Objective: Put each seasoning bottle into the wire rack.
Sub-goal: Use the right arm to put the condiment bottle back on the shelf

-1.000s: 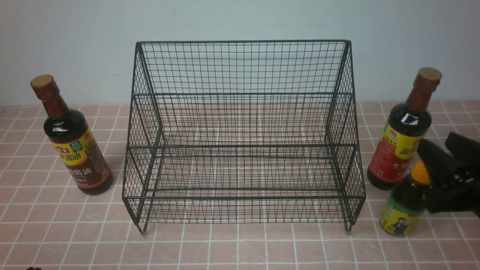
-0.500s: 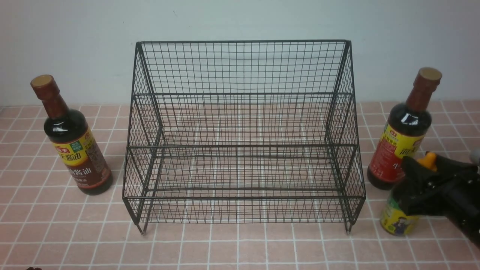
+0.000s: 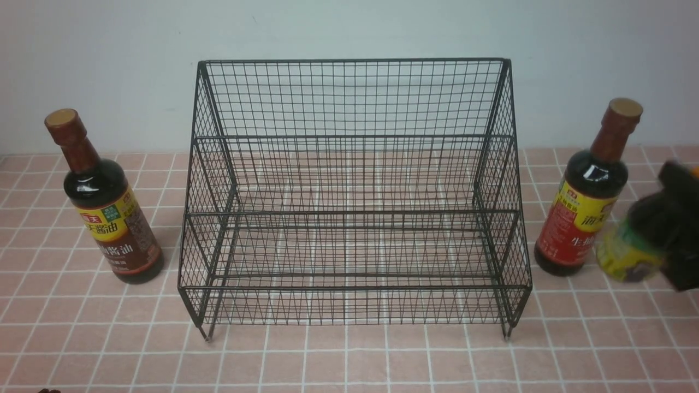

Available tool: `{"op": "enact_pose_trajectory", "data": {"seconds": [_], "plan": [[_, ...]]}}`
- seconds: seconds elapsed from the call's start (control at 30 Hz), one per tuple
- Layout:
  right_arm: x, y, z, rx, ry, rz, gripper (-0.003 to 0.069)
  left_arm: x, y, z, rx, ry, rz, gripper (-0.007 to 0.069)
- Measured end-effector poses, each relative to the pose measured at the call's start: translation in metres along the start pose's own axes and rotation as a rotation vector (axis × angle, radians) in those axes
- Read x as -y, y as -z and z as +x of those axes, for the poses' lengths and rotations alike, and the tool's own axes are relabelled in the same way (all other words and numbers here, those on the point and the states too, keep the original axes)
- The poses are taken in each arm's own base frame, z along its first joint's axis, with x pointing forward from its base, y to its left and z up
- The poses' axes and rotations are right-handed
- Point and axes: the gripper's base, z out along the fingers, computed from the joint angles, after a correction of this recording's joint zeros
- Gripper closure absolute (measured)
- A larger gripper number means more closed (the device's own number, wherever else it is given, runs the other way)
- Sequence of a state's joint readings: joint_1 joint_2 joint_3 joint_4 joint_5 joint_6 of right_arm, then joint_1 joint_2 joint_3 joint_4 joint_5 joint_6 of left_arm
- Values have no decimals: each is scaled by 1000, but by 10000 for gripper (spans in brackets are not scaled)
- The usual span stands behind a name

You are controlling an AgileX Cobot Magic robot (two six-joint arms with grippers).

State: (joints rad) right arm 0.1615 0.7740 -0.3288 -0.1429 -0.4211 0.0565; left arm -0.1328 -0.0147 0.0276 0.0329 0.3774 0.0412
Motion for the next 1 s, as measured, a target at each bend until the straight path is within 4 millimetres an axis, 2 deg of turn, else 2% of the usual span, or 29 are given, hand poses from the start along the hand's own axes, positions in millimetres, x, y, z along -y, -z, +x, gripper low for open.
{"op": "enact_pose_trajectory", "data": {"seconds": [0.07, 0.1, 0.17, 0.2, 0.33, 0.37, 0.5, 0.6, 0.73, 1.0], "plan": [[-1, 2, -12, 44, -5, -22, 384, 0, 0, 0, 0, 0, 0, 631], [-5, 3, -30, 108, -25, -70, 384, 0, 0, 0, 0, 0, 0, 631], [-7, 2, -38, 133, -38, -101, 384, 0, 0, 0, 0, 0, 0, 631], [-11, -1, -48, 163, -58, -160, 384, 0, 0, 0, 0, 0, 0, 631], [-21, -10, -56, 183, -84, -294, 384, 0, 0, 0, 0, 0, 0, 631], [-26, -18, -56, 178, -97, -367, 384, 0, 0, 0, 0, 0, 0, 631], [-34, -39, -43, 126, -128, -474, 384, 0, 0, 0, 0, 0, 0, 631], [-39, -58, -23, 71, -159, -534, 384, 0, 0, 0, 0, 0, 0, 631], [-41, -73, -2, 27, -158, -562, 384, 0, 0, 0, 0, 0, 0, 631], [-42, -95, 40, -51, -43, -547, 384, 0, 0, 0, 0, 0, 0, 631]]}}
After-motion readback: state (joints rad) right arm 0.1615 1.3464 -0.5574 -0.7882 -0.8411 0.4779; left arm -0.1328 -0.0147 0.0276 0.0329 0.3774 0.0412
